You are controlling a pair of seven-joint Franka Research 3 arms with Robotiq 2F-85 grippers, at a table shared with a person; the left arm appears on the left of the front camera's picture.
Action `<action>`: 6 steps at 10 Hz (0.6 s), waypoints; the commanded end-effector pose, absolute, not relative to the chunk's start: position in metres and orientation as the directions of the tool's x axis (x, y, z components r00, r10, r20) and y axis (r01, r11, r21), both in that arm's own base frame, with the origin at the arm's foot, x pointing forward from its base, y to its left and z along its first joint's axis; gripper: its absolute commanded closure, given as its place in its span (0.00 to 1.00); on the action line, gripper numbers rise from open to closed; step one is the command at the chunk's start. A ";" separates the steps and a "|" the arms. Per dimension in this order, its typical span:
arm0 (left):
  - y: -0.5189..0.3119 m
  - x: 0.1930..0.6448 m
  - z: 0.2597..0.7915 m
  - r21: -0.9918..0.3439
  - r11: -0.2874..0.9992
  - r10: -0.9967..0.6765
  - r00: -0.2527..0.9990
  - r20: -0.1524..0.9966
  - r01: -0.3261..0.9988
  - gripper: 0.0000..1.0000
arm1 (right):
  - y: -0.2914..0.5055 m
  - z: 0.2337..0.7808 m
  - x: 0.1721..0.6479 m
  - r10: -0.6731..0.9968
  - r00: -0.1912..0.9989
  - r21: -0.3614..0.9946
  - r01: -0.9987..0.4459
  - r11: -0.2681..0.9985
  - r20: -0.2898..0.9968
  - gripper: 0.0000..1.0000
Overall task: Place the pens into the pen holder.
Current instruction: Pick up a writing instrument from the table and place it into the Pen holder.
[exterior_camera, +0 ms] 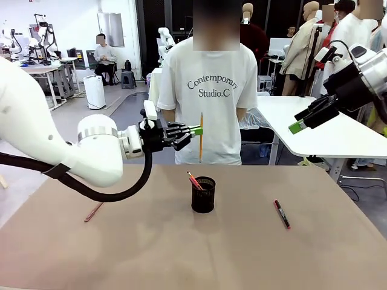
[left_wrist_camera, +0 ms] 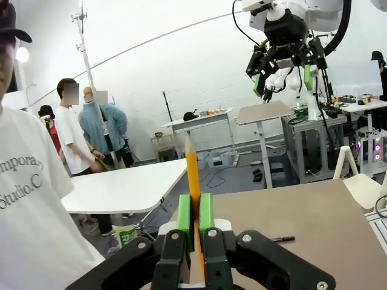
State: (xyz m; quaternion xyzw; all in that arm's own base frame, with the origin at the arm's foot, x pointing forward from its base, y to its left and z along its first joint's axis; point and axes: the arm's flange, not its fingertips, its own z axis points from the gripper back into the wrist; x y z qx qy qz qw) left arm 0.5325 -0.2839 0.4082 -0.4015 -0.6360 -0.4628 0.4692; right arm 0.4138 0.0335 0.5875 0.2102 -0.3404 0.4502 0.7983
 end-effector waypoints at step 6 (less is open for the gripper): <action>-0.307 0.536 0.351 0.169 0.197 0.071 -0.187 0.980 0.966 1.00 | 0.033 0.588 0.415 0.566 0.351 0.032 -0.868 0.496 0.746 0.00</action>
